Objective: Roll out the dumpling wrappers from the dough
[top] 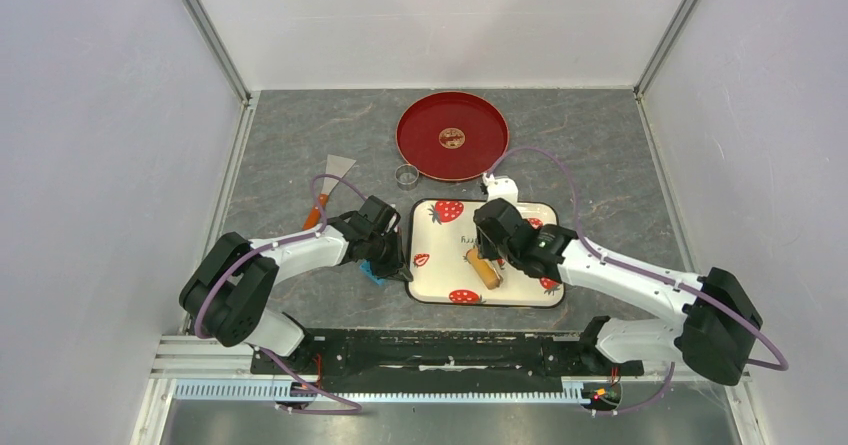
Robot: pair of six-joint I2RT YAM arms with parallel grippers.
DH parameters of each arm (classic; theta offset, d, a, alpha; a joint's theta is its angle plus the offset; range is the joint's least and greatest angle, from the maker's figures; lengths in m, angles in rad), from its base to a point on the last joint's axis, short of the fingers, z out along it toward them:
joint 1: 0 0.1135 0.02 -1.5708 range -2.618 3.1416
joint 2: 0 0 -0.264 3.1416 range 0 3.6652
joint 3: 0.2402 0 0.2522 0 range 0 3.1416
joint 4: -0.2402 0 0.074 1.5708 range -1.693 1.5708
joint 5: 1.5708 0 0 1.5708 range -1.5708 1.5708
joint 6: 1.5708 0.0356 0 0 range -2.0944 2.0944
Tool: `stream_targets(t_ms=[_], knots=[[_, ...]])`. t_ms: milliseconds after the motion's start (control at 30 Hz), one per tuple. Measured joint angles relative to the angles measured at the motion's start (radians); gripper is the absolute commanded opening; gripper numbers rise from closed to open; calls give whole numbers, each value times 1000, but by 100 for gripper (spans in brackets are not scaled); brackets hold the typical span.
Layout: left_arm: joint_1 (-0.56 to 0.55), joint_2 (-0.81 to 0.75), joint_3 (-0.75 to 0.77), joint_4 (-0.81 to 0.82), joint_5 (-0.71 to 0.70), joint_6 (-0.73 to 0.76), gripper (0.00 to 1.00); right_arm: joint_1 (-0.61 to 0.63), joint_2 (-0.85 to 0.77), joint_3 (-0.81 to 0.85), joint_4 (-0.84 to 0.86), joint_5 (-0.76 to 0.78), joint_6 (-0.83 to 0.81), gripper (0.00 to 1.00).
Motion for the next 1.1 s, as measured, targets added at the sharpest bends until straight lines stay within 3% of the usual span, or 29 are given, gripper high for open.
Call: stream_targets(t_ms=[167, 367, 600, 800, 1100], knots=[[0, 0, 2, -5, -2, 0, 2, -18, 11, 55, -119, -21, -34, 0], [-4, -5, 3, -8, -10, 0, 6, -111, 7, 63, -136, -84, -49, 0], [-12, -24, 6, -30, -48, 2, 28, -202, 10, 68, -126, -175, -64, 0], [-10, -66, 35, -167, -168, 46, 51, -261, 17, 110, -113, -219, -77, 0], [-10, -93, 90, -279, -227, 84, 52, -283, 72, 172, -19, -279, -74, 0]])
